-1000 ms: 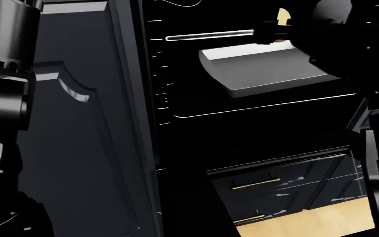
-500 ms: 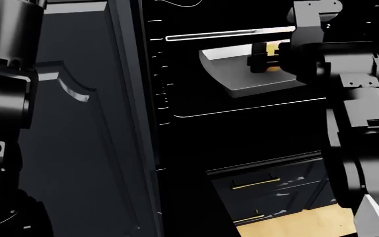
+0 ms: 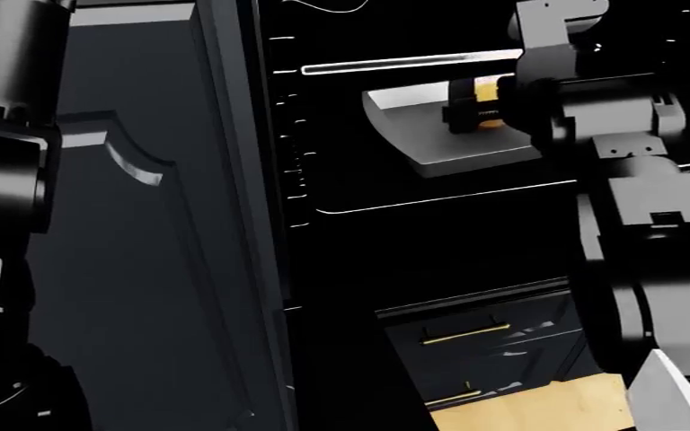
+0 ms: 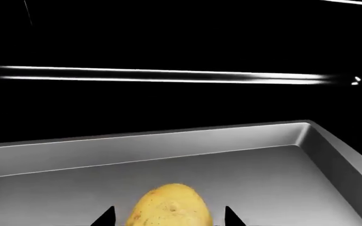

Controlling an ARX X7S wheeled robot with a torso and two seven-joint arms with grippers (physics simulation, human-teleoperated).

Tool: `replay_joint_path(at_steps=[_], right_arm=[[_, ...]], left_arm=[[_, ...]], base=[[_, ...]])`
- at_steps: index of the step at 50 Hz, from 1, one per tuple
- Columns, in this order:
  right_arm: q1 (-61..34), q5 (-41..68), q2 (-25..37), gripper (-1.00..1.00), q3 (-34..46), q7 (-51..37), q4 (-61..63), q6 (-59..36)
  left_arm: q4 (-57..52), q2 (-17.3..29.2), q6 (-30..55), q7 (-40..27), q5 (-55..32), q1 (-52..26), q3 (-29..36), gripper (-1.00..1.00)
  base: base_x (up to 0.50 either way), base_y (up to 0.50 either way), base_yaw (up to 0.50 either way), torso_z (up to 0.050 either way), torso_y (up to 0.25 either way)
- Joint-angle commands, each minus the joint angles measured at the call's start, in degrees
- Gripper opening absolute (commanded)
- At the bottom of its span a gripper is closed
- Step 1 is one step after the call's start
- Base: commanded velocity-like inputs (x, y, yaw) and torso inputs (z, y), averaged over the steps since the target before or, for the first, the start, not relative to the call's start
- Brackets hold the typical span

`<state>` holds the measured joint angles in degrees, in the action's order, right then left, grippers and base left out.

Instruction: Place the potato on the top rack of the oven.

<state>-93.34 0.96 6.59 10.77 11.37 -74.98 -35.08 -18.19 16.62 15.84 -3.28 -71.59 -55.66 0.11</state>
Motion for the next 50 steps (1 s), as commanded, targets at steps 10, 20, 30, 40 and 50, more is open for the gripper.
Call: replay_joint_path(at_steps=[10,20,30,40,50], right_arm=[[-0.3,-0.8,-0.2,1.00,0.8,0.6,0.0,-0.2],[-2.5,-0.4,-0.1,1.00,-1.4,1.7,0.0,0.7],[-4.7,-0.4,0.4,1.00,-3.6,3.1,0.0,1.4],[-6.8,-0.1,1.6,1.00,-6.0,5.0,0.0,1.1],[2.3,1.2,3.7,1.00,-7.5,6.4,26.3,-18.2]], left_arm=[[0.2,0.1,-0.7,0.1,0.1,0.2,0.2,1.00],[-0.4,0.5,-0.8,-0.5,-0.3,0.7,0.1,1.00],[-0.3,0.3,-1.3,-0.2,-0.5,1.2,0.1,1.00],[-0.3,0.6,-1.5,-0.4,-0.6,1.0,0.1,1.00],[-0.2,0.7,-2.1,-0.1,-0.7,1.6,-0.2,1.00]], base=[[0.00,0.00,0.00,0.000,0.000],[0.00,0.00,0.00,0.000,0.000],[0.00,0.00,0.00,0.000,0.000],[0.00,0.00,0.00,0.000,0.000],[0.00,0.00,0.00,0.000,0.000]])
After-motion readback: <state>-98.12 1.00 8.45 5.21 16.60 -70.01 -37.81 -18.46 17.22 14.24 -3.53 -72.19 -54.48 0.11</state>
